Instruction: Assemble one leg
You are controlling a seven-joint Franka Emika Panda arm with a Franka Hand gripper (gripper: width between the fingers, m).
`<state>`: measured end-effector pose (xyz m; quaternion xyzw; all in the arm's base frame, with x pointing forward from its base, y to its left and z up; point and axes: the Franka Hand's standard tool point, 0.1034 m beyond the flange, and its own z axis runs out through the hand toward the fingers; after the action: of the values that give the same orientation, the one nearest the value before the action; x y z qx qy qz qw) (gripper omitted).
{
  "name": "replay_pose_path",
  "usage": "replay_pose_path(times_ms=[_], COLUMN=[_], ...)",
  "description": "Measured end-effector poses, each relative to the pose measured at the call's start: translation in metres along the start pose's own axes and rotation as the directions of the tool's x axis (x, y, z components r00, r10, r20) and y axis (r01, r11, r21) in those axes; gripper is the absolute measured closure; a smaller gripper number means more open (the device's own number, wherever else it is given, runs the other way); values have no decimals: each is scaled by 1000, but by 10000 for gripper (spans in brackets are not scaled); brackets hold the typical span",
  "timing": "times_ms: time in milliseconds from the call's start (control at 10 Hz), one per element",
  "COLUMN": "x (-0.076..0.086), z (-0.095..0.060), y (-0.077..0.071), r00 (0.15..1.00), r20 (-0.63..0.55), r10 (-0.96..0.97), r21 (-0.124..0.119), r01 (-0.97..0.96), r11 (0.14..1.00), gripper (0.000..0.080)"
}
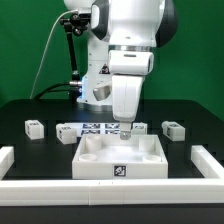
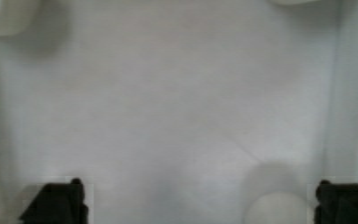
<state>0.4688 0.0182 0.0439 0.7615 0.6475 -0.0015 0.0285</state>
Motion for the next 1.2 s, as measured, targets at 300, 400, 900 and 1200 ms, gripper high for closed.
replay_pose_path(times_ms=[300, 400, 900, 1200], x=[-8, -8, -5, -6], z=[7, 7, 21, 37], y=[-30, -32, -22, -28], r00=[1000, 1000, 1000, 1000], r20=[-7, -6, -2, -9], r10=[0, 0, 1, 5], r21=[16, 18, 36, 47], r01=[0, 0, -1, -5], r11=[1000, 1000, 999, 999], gripper=[150, 150, 150, 150])
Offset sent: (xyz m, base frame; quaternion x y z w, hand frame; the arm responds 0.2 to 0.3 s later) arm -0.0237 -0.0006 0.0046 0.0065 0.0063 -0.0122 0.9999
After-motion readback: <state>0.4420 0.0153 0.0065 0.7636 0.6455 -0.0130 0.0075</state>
